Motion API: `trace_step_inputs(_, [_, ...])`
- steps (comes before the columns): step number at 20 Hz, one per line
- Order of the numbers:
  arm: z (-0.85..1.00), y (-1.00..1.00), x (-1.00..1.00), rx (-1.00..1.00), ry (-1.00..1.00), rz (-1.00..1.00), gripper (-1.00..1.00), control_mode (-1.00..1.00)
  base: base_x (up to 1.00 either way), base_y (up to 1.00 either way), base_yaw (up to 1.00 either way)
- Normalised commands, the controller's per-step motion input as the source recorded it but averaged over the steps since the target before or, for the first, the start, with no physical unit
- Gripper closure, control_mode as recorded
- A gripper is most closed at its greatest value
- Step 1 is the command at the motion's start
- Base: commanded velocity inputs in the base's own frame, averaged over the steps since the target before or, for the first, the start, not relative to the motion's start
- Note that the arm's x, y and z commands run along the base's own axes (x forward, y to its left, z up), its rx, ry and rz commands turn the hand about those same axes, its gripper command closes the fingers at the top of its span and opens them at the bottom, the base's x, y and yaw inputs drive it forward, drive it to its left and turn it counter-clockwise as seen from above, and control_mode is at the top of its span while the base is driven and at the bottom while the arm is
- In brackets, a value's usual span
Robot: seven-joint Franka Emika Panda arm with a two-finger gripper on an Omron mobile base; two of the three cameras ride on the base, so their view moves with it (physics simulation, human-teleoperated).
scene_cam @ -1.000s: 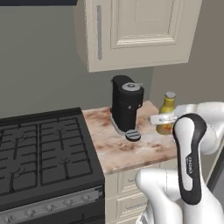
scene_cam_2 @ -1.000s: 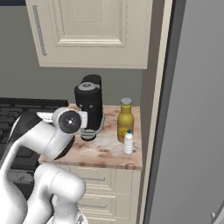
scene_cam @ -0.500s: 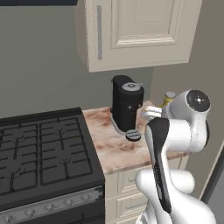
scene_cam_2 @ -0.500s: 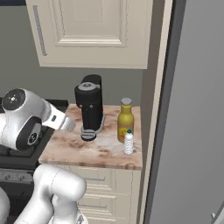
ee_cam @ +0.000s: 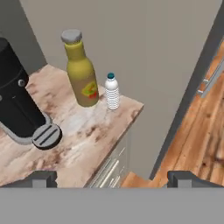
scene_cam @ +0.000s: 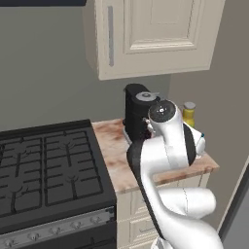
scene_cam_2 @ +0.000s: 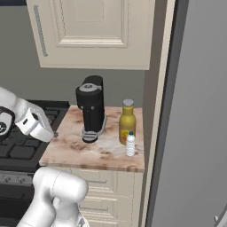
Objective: Place the drinks on the dining counter in a tight cluster.
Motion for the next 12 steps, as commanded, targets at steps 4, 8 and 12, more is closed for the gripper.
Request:
trace_step_inputs(4, [-0.12,0.0,-0.18,-0.03,0.0,-0.4,-1.0,-1.0,0.0,0.0,0.0])
trace_step_inputs(8, [-0.23,0.0,-0.19,-0.1,0.0,-0.37,-1.0,-1.0,0.0,0.0,0.0])
trace_step_inputs(12, [-0.22,-0.04,-0.11,-0.09,-0.05,-0.23,-1.0,-1.0,0.0,0.0,0.0])
